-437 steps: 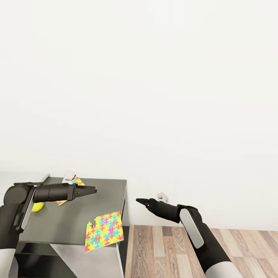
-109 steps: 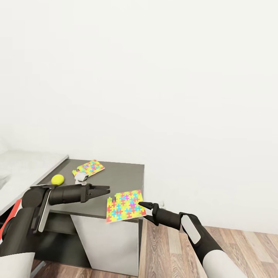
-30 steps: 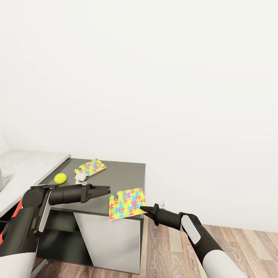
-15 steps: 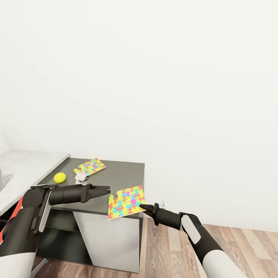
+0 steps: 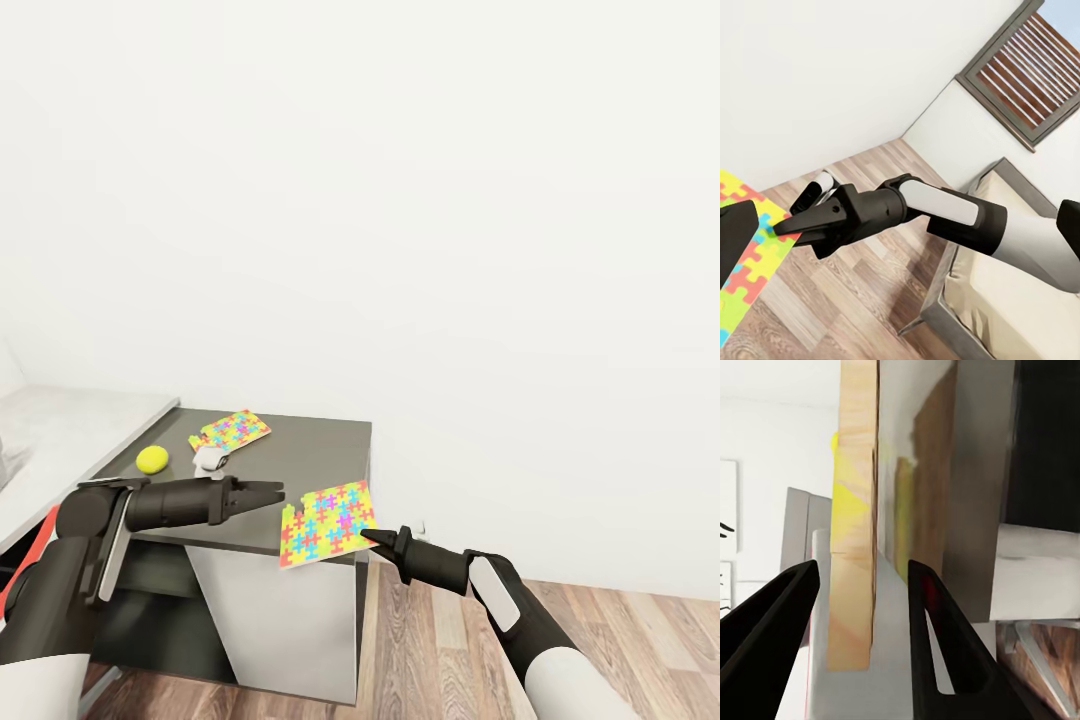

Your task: Put all the toys in the child's room - the three board games (two on the bed and one on the table), the two jigsaw puzzles on the table, and the tennis ball on the table - inside the toy box on the table in the child's room.

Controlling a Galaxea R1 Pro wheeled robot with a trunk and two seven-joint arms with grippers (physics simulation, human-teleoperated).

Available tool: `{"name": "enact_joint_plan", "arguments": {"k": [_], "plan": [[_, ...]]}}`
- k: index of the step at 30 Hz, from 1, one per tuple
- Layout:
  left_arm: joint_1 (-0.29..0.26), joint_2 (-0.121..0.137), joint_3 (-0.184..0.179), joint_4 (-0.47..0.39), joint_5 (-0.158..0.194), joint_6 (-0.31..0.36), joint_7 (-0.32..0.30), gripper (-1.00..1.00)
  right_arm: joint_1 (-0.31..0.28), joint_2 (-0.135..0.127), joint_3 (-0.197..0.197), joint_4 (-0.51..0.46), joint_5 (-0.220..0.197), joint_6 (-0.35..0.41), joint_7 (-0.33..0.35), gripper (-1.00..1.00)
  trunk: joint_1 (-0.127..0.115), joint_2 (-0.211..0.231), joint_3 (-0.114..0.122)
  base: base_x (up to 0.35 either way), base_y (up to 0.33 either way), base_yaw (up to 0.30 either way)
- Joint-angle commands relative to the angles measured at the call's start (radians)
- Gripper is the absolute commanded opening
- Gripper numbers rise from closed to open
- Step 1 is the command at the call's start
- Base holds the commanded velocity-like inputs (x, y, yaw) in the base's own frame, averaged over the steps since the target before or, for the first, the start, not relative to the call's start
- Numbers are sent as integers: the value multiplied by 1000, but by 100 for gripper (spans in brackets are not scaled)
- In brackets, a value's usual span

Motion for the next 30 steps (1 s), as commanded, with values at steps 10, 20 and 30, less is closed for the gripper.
{"name": "enact_joint_plan", "arguments": {"k": [10, 20, 30], "plan": [[-2, 7, 4, 0, -7, 13, -6, 100, -1, -11, -2, -1, 3, -8, -6, -100, -27, 48, 21, 0, 0, 0], [-3, 10, 52, 0, -8, 13, -6, 100, 0, -77, -13, -12, -5, -8, 13, -100, -65, 118, 52, 0, 0, 0], [-4, 11, 59, 1, -9, 13, -6, 100, 16, -130, -86, -13, -6, -11, 178, -100, -104, 188, 84, 0, 0, 0]]}}
